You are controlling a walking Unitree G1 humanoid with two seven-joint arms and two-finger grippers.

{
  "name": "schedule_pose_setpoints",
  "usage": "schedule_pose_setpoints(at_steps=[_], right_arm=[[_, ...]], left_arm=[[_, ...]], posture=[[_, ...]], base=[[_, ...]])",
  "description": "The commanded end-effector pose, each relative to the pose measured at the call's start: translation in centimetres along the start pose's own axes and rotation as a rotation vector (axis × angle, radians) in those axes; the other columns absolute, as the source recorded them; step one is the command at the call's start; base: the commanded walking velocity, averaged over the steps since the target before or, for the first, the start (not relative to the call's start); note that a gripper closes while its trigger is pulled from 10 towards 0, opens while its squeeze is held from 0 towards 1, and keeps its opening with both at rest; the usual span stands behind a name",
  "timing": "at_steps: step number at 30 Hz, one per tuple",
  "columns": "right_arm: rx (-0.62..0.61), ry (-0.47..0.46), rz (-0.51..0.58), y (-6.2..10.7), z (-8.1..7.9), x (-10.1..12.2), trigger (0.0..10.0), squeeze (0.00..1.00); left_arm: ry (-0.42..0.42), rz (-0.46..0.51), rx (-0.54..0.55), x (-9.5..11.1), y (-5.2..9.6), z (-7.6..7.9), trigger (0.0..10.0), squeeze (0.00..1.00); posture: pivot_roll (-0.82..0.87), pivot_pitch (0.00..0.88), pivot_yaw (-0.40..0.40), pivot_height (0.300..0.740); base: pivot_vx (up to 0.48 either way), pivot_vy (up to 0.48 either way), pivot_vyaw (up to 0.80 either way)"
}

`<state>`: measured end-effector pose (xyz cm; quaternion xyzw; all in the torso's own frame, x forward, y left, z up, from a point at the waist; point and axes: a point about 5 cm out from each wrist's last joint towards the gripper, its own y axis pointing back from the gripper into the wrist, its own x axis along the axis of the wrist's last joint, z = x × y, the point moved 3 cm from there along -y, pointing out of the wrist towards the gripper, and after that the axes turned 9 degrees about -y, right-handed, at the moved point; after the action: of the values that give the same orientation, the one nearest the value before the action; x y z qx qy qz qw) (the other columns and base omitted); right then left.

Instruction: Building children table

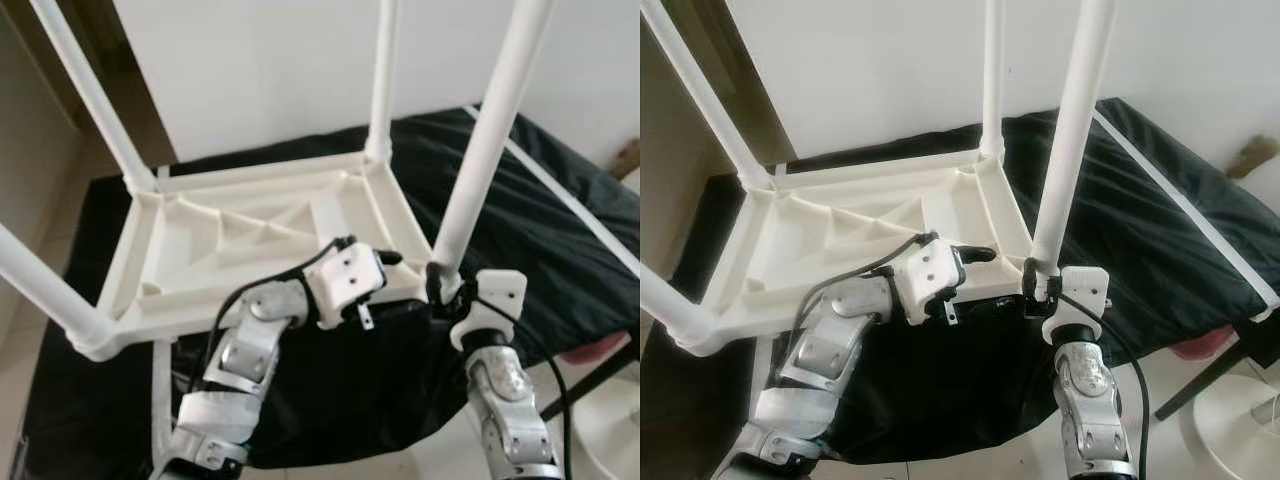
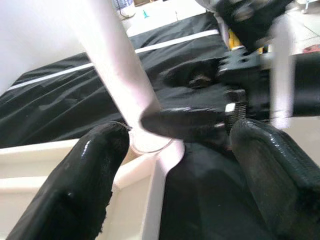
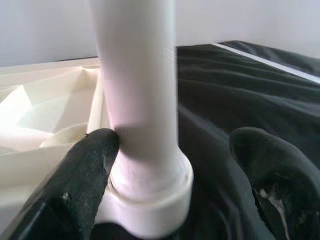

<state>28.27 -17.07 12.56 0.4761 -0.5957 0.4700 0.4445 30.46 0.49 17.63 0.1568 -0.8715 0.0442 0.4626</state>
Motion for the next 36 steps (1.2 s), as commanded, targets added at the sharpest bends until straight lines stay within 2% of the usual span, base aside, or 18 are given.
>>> schedule_pose_setpoints(at_steps=[1, 3, 4, 6, 10, 11, 12, 15, 17, 18, 19, 23, 25, 28, 34, 36], right_arm=[[0.055, -0.007, -0.012, 0.6, -0.9, -0.3, 10.0, 0.00], [0.080, -0.013, -0.022, 0.8, -1.3, -0.5, 10.0, 0.00], [0.163, -0.014, -0.041, 1.0, -2.6, -0.9, 10.0, 0.00], [0.216, -0.016, -0.058, 1.0, -3.3, -1.2, 10.0, 0.00], [0.243, -0.020, -0.066, 0.9, -3.7, -1.4, 10.0, 0.00], [0.272, -0.019, -0.071, 0.7, -4.1, -1.5, 10.0, 0.00], [0.272, -0.019, -0.071, 0.7, -4.1, -1.5, 10.0, 0.00], [0.312, -0.030, -0.093, 0.5, -4.5, -1.9, 10.0, 0.00], [0.312, -0.030, -0.093, 0.5, -4.5, -1.9, 10.0, 0.00], [0.337, -0.038, -0.101, 0.0, -4.7, -2.0, 10.0, 0.00], [0.337, -0.038, -0.101, 0.0, -4.7, -2.0, 10.0, 0.00], [0.347, -0.034, -0.097, -0.6, -4.4, -1.7, 10.0, 0.00], [0.347, -0.034, -0.097, -0.6, -4.4, -1.7, 10.0, 0.00], [0.382, -0.023, -0.098, -1.0, -4.0, -1.4, 10.0, 0.00], [0.400, -0.010, -0.095, -1.3, -3.9, -1.3, 10.0, 0.00], [0.369, 0.003, -0.083, -2.0, -3.1, -1.1, 10.0, 0.00]], left_arm=[[0.002, -0.039, 0.169, -0.8, 0.6, -2.1, 10.0, 0.00], [0.000, -0.050, 0.176, -1.1, 0.7, -2.4, 10.0, 0.00], [0.005, -0.080, 0.194, -1.8, 1.3, -3.1, 10.0, 0.00], [0.021, -0.102, 0.202, -2.4, 1.8, -3.4, 10.0, 0.00], [0.029, -0.122, 0.200, -3.0, 2.3, -3.4, 10.0, 0.00], [0.028, -0.158, 0.211, -3.9, 3.2, -3.6, 10.0, 0.00], [0.028, -0.158, 0.211, -3.9, 3.2, -3.6, 10.0, 0.00], [0.030, -0.221, 0.240, -5.2, 4.9, -4.1, 10.0, 0.00], [0.030, -0.221, 0.240, -5.2, 4.9, -4.1, 10.0, 0.00], [0.024, -0.271, 0.274, -6.1, 6.4, -4.9, 10.0, 0.00], [0.024, -0.271, 0.274, -6.1, 6.4, -4.9, 10.0, 0.00], [0.000, -0.333, 0.305, -7.0, 8.1, -5.8, 10.0, 0.00], [0.000, -0.333, 0.305, -7.0, 8.1, -5.8, 10.0, 0.00], [-0.010, -0.365, 0.335, -7.6, 9.5, -6.6, 10.0, 0.00], [-0.009, -0.377, 0.341, -7.8, 10.1, -6.8, 10.0, 0.00], [-0.005, -0.379, 0.327, -8.0, 10.3, -6.4, 10.0, 0.00]], posture=[[-0.12, 0.000, 0.079, 0.740], [-0.12, 0.000, 0.082, 0.740], [-0.13, 0.000, 0.084, 0.740], [-0.13, 0.000, 0.087, 0.740], [-0.13, 0.000, 0.088, 0.740], [-0.13, 0.000, 0.089, 0.740], [-0.13, 0.000, 0.089, 0.740], [-0.12, 0.000, 0.085, 0.740], [-0.12, 0.000, 0.085, 0.740], [-0.11, 0.000, 0.083, 0.740], [-0.11, 0.000, 0.083, 0.740], [-0.11, 0.000, 0.082, 0.740], [-0.11, 0.000, 0.082, 0.740], [-0.10, 0.000, 0.073, 0.740], [-0.10, 0.000, 0.072, 0.740], [-0.10, 0.000, 0.074, 0.740]], base=[[0.000, 0.000, 0.00], [0.000, 0.000, 0.00], [0.000, 0.000, 0.00], [0.000, 0.000, 0.00], [0.000, 0.000, 0.00], [0.000, 0.000, 0.00], [0.000, 0.000, 0.00], [0.000, 0.000, 0.00], [0.000, 0.000, 0.00], [0.000, 0.000, 0.00], [0.000, 0.000, 0.00], [0.000, 0.000, 0.00], [0.000, 0.000, 0.00], [0.000, 0.000, 0.00], [0.000, 0.000, 0.00], [0.000, 0.000, 0.00]])
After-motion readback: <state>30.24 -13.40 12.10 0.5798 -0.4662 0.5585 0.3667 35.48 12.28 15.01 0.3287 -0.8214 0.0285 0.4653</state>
